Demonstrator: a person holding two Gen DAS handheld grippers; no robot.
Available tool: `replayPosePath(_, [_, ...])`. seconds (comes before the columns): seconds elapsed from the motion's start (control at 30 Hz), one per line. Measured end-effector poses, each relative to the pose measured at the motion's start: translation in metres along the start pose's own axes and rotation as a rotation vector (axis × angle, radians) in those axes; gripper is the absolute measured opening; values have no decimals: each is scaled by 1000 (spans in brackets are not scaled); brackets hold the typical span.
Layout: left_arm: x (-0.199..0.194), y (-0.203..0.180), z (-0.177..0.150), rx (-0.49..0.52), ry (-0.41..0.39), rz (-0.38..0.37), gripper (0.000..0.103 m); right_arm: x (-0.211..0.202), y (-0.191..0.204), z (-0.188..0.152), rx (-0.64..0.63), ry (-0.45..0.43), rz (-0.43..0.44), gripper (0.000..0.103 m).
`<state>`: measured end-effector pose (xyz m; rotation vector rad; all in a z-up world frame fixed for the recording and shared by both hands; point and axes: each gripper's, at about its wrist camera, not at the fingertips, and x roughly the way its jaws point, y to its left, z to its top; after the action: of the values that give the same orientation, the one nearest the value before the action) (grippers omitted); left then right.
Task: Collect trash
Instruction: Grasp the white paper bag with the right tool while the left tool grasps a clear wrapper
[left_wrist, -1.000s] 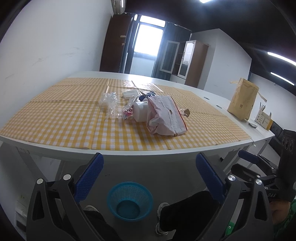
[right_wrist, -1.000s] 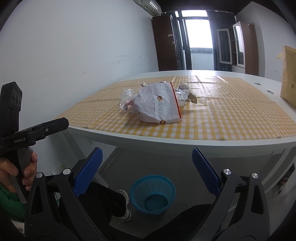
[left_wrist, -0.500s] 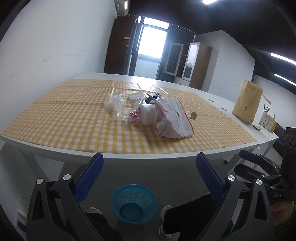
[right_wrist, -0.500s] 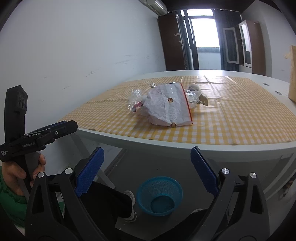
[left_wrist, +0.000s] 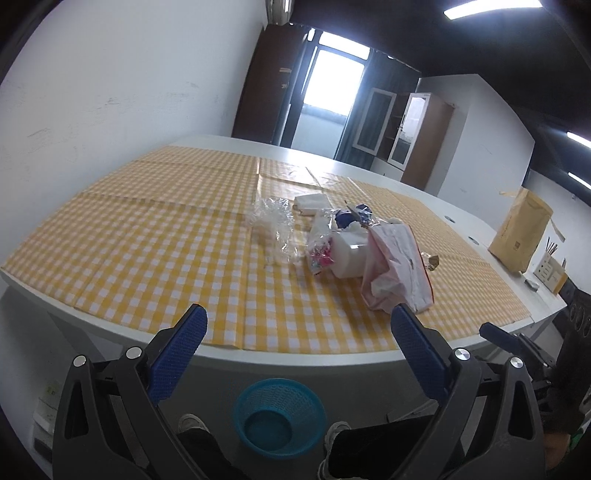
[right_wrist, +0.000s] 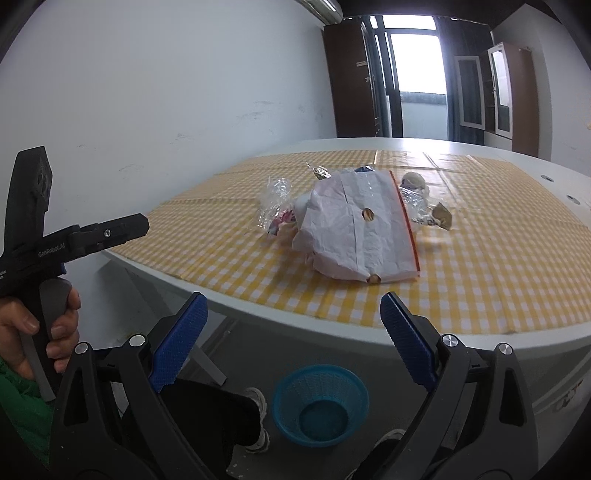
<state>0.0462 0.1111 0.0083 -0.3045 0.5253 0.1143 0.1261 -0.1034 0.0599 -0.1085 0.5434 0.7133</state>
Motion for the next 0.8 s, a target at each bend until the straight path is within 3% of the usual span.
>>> replayPosePath(0.37, [44,16,14,41,53,4,97,58,-5,37,1,28,-71,85])
replayPosePath(0.6, [69,21,20,57,79,2,97,94,-15,50,20,97,-96,71])
replayPosePath(0.7, [80,17,24,80,82,8,97,105,-17,53,24,122,-101,55])
replayPosePath(0.8, [92,10,29,116,85,10,97,110,-16,53,-3,143,-100,47])
